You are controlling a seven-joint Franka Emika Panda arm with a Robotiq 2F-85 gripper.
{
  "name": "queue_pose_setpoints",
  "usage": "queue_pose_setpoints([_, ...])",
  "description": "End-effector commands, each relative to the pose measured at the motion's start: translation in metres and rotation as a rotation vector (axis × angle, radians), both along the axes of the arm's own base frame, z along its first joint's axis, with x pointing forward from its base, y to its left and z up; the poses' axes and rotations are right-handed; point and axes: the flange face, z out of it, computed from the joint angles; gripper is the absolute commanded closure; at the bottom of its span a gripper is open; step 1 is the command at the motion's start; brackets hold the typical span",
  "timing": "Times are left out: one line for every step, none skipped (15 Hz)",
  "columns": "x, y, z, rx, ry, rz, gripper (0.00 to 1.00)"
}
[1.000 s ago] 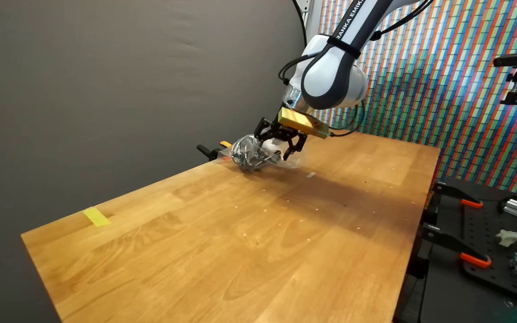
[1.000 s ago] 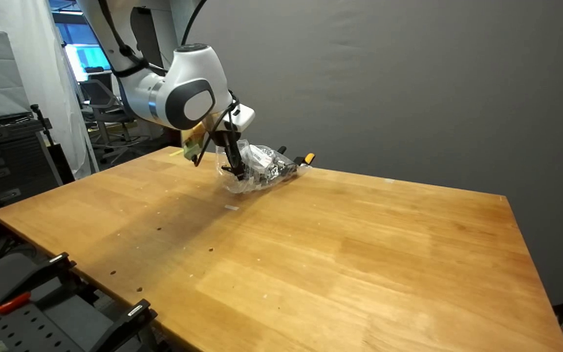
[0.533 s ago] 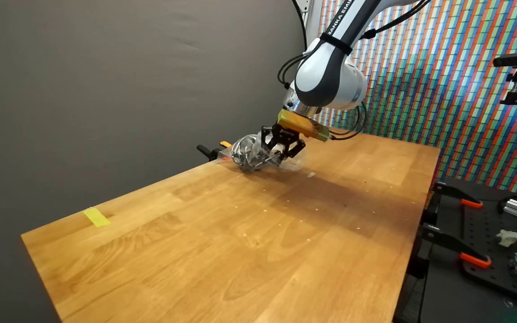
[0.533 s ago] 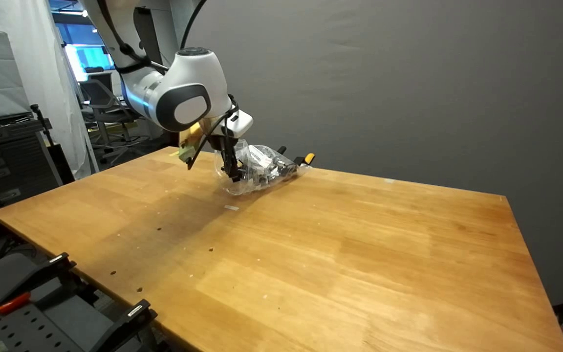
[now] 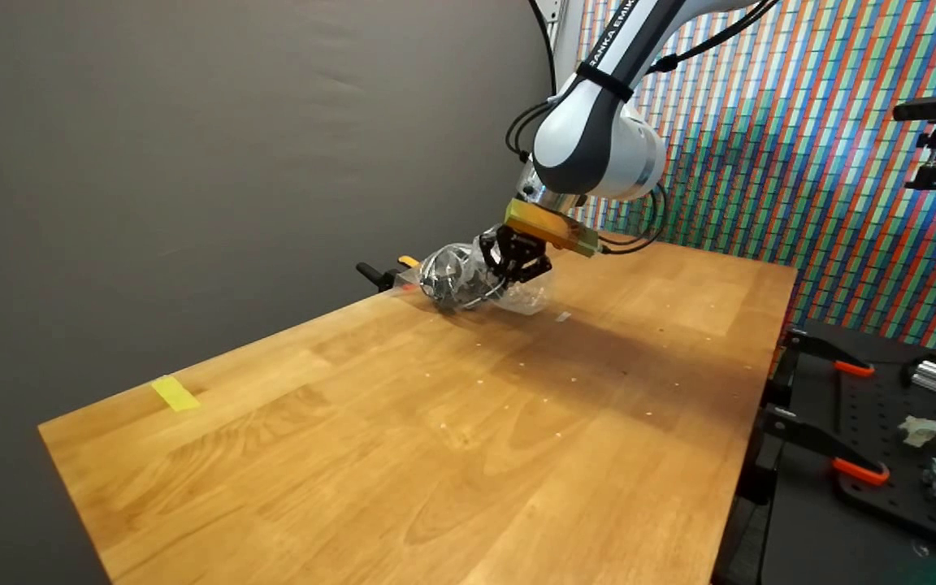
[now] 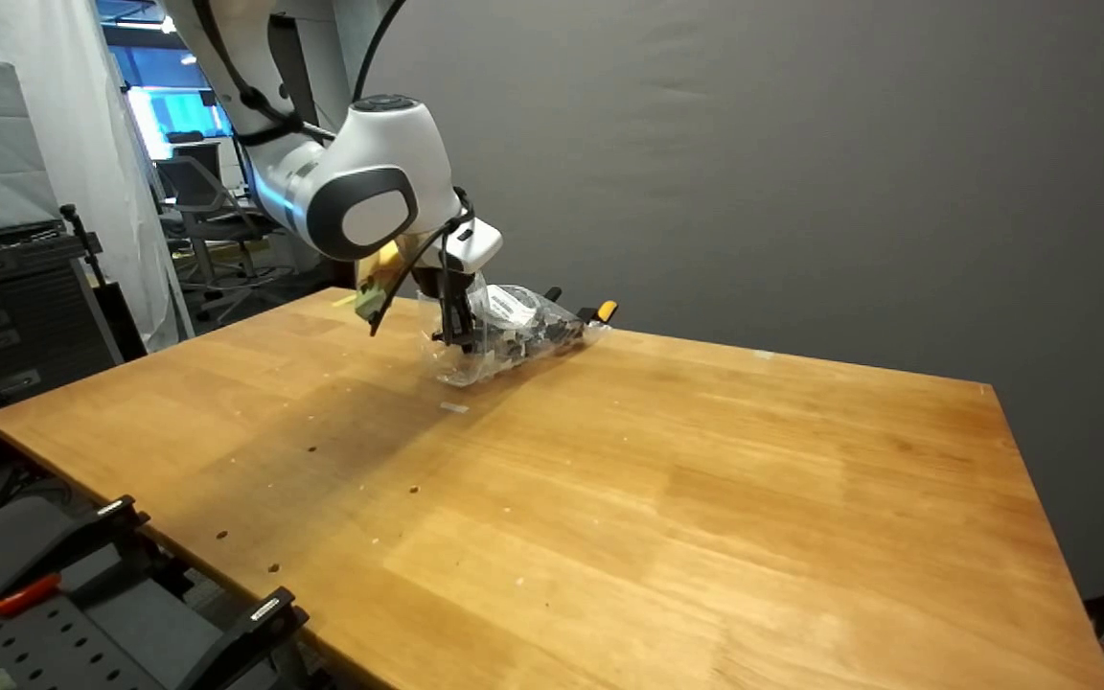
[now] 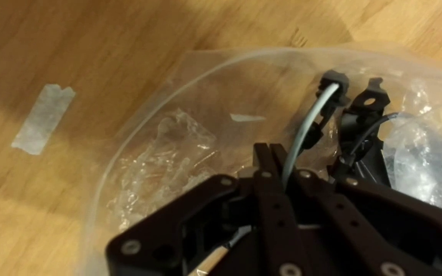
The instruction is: Remove the object from the plastic bag and place it on the table
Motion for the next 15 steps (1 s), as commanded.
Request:
queue_pose_setpoints([0.004,0.001,0.011,-0.02,-0.031,0.002,0.91])
queue_pose_setpoints([0.003,0.002,0.014,-0.025,-0.031,0.003,0.93])
queue_pose_setpoints([0.0,0.002,0.02,-0.03,-0.029,0.005,0.91])
queue_pose_setpoints([-0.002,0.002,0.025,-0.04,-0.031,0.005,0.92])
queue_pose_setpoints([-0.005,0.003,0.034,-0.055,-0.035,0.01,0.92])
queue_pose_setpoints([-0.008,0.004,0.043,-0.069,-0.043,0.014,0.94])
queue_pose_setpoints([-0.011,0.004,0.051,-0.085,-0.056,0.019,0.94])
queue_pose_setpoints([-0.015,0.006,0.06,-0.098,-0.07,0.024,0.95])
queue_pose_setpoints([-0.018,0.007,0.066,-0.108,-0.076,0.031,0.94])
queue_pose_setpoints([-0.02,0.009,0.073,-0.119,-0.081,0.032,0.96])
queue_pose_setpoints([-0.026,0.018,0.076,-0.122,-0.082,0.036,0.96])
queue_pose_setpoints([-0.032,0.029,0.075,-0.129,-0.076,0.039,0.96])
queue_pose_setpoints([-0.036,0.035,0.071,-0.132,-0.056,0.047,0.98])
queue_pose_setpoints([-0.038,0.043,0.065,-0.131,-0.033,0.051,0.99])
queue_pose_setpoints([-0.041,0.051,0.059,-0.13,-0.009,0.056,0.99])
